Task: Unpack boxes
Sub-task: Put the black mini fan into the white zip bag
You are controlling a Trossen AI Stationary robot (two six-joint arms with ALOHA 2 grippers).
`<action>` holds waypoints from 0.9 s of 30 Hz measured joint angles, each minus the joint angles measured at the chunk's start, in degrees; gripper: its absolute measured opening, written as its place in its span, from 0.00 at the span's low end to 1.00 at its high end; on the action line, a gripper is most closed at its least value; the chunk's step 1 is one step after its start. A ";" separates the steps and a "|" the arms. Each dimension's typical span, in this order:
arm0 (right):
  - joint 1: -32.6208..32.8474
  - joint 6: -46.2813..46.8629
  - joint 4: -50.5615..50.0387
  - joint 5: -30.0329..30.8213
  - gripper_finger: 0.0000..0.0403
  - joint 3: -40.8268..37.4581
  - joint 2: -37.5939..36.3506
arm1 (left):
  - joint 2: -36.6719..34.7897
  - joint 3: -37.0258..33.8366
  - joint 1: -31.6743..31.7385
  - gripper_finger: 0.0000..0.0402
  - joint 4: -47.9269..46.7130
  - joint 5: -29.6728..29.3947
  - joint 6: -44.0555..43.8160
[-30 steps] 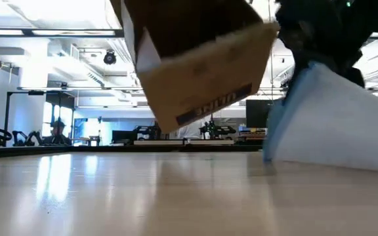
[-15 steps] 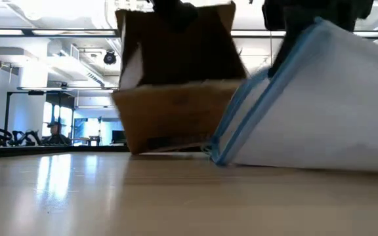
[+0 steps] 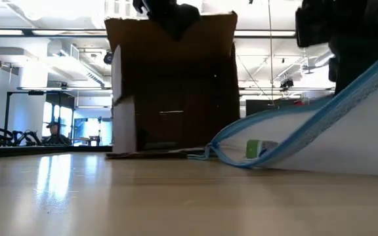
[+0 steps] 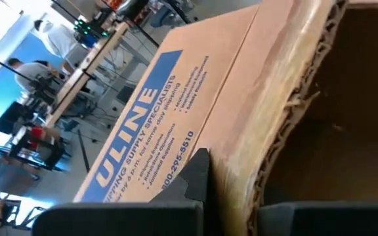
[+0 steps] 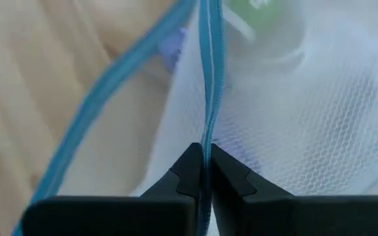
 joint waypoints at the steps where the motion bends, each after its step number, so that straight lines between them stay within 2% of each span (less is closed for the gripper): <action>1: 0.01 -0.50 0.22 0.37 0.09 0.00 -1.00 | 0.00 0.00 -0.54 0.00 -0.41 0.29 -0.67; 4: -0.06 -3.47 1.14 1.82 0.21 0.00 -4.34 | 0.00 0.00 -1.76 0.00 -0.58 0.37 -2.67; 9: -0.03 -12.47 6.40 11.77 0.43 0.00 -9.54 | 0.00 0.00 -2.00 0.00 -0.14 0.32 -5.87; 12: -0.55 -19.51 10.40 19.32 0.51 0.02 -10.28 | 0.00 0.00 -1.94 0.00 0.81 0.32 -5.96; 14: -1.91 -23.29 12.74 20.42 0.53 -0.07 -9.63 | -0.13 0.02 -1.92 0.00 1.66 0.36 -5.60; 19: -5.93 -27.98 15.87 20.76 0.49 -0.20 -4.31 | -0.17 4.31 -2.00 0.00 1.85 0.54 -1.61; 23: -8.60 -28.34 17.52 21.30 0.38 -0.20 0.83 | -0.22 9.82 -2.16 0.00 2.17 0.57 2.69; 27: -10.21 -28.24 21.26 24.70 0.23 -0.24 5.67 | -0.31 13.87 -3.32 0.00 2.12 0.57 5.37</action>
